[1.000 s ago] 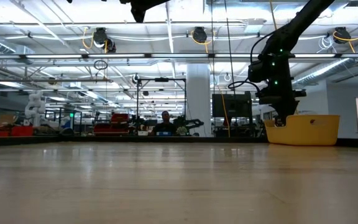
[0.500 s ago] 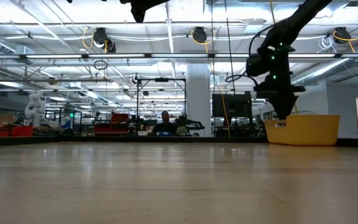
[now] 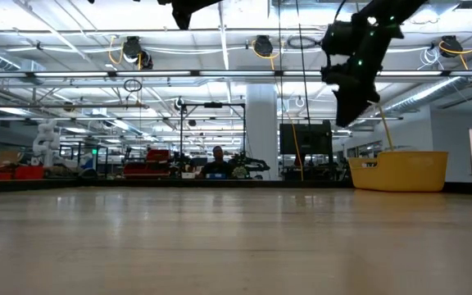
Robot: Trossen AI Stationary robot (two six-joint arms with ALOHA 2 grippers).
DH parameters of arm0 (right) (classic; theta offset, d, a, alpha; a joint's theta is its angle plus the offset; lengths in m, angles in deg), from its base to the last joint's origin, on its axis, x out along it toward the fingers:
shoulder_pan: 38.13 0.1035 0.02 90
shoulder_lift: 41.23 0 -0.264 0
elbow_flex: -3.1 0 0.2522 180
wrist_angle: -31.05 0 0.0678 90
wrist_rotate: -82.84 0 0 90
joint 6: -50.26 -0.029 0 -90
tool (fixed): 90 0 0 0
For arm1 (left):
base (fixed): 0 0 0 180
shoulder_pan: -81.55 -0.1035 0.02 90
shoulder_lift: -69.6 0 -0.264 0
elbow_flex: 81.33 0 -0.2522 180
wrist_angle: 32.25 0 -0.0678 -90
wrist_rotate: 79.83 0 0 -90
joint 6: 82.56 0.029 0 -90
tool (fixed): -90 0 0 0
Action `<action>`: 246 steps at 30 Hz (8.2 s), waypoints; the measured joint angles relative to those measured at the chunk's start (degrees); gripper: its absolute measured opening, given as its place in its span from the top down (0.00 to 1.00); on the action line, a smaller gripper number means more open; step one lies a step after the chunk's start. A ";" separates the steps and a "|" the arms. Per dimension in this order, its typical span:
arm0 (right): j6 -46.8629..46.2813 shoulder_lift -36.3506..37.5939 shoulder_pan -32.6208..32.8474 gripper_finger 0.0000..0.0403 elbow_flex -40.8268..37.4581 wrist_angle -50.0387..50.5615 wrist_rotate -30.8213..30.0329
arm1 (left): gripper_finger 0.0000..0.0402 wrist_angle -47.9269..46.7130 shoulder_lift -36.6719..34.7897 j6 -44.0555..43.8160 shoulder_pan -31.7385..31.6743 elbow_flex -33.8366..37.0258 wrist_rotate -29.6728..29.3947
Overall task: Pick and place USB-C Cables
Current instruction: Return to Home Position
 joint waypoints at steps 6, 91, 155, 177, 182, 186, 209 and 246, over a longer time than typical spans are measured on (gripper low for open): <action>1.96 9.32 7.54 0.67 -7.76 -10.82 0.90 | 0.58 -1.24 -1.52 1.44 -0.15 0.08 -0.02; 4.94 40.59 34.20 1.00 -38.22 -52.79 13.15 | 0.97 -10.93 -50.19 5.09 -4.57 30.51 -2.54; 2.37 56.50 34.18 1.00 -62.64 -68.83 8.72 | 0.98 -13.55 -71.72 0.35 -9.88 50.88 -2.49; 0.36 75.27 34.18 1.00 -62.96 -53.88 4.32 | 0.99 -13.55 -71.72 -1.34 -9.88 50.88 -2.51; 0.14 76.04 34.20 1.00 -62.96 -52.00 4.21 | 0.96 -13.54 -71.72 -0.80 -9.88 50.88 -3.54; -0.95 76.04 34.24 1.00 -62.96 -52.08 3.43 | 0.99 -13.53 -71.72 -0.52 -9.88 50.88 -3.64; -1.52 75.94 39.19 1.00 -62.96 -48.14 1.27 | 0.99 -13.54 -71.71 -0.59 -9.88 50.88 -3.44; -1.57 75.94 39.19 1.00 -62.96 -48.18 1.27 | 0.94 -11.01 -71.53 4.47 -4.50 51.87 -3.64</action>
